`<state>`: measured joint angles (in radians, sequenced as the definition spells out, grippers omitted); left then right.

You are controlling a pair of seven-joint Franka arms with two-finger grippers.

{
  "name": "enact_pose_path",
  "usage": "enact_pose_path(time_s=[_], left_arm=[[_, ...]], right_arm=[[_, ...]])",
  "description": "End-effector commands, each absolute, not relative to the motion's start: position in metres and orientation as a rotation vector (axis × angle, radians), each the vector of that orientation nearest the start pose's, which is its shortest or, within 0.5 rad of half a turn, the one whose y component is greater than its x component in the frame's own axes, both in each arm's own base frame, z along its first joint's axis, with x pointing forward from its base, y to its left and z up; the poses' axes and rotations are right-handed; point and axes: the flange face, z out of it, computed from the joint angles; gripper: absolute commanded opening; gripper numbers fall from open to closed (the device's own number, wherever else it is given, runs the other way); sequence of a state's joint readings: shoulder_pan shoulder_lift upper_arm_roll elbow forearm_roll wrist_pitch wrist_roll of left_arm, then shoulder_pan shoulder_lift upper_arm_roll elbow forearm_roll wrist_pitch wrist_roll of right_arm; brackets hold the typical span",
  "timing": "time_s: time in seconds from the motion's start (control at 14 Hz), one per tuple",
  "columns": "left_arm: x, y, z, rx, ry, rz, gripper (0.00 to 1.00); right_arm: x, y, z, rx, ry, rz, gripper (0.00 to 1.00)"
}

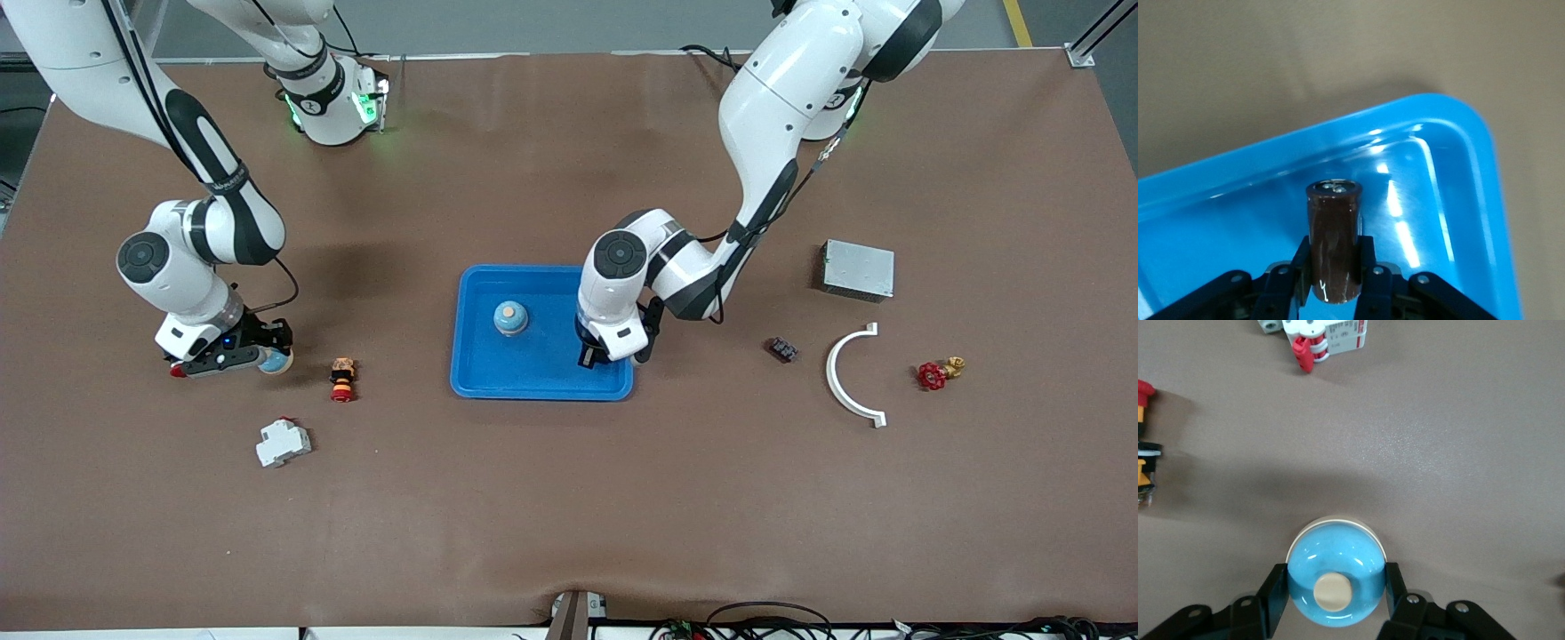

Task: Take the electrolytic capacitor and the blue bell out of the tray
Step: 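Place the bell by the red button while the left gripper grasps another capacitor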

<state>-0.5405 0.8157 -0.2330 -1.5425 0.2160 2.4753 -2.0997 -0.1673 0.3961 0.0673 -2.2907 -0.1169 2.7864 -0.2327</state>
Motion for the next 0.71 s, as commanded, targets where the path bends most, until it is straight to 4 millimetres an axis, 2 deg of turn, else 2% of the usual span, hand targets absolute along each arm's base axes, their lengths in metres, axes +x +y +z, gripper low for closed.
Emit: enact_pose_path(time_s=[0.0, 0.07, 0.21, 0.28, 0.5, 0.64], left_arm=[[0.541, -0.475, 0.24, -2.691, -1.888, -0.091, 0.0], [0.545, -0.466, 0.265, -2.715, -1.843, -0.116, 0.0], [0.56, -0.441, 0.305, -2.731, -1.79, -0.129, 0.0], [0.564, -0.431, 0.322, -2.737, -1.762, -0.135, 0.0], [0.576, -0.402, 0.358, -2.807, -1.648, -0.097, 0.0], [0.589, -0.371, 0.371, -2.829, -1.563, -0.072, 0.0]], right_arm=[[0.533, -0.048, 0.179, -3.135, -0.359, -0.164, 0.67], [0.533, -0.048, 0.179, -3.135, -0.359, -0.162, 1.0], [0.539, -0.046, 0.192, -3.138, -0.373, -0.163, 1.0], [0.546, -0.046, 0.206, -3.142, -0.376, -0.133, 1.0], [0.573, -0.035, 0.275, -3.143, -0.387, 0.057, 1.0], [0.584, -0.015, 0.323, -3.089, -0.31, 0.079, 1.0]])
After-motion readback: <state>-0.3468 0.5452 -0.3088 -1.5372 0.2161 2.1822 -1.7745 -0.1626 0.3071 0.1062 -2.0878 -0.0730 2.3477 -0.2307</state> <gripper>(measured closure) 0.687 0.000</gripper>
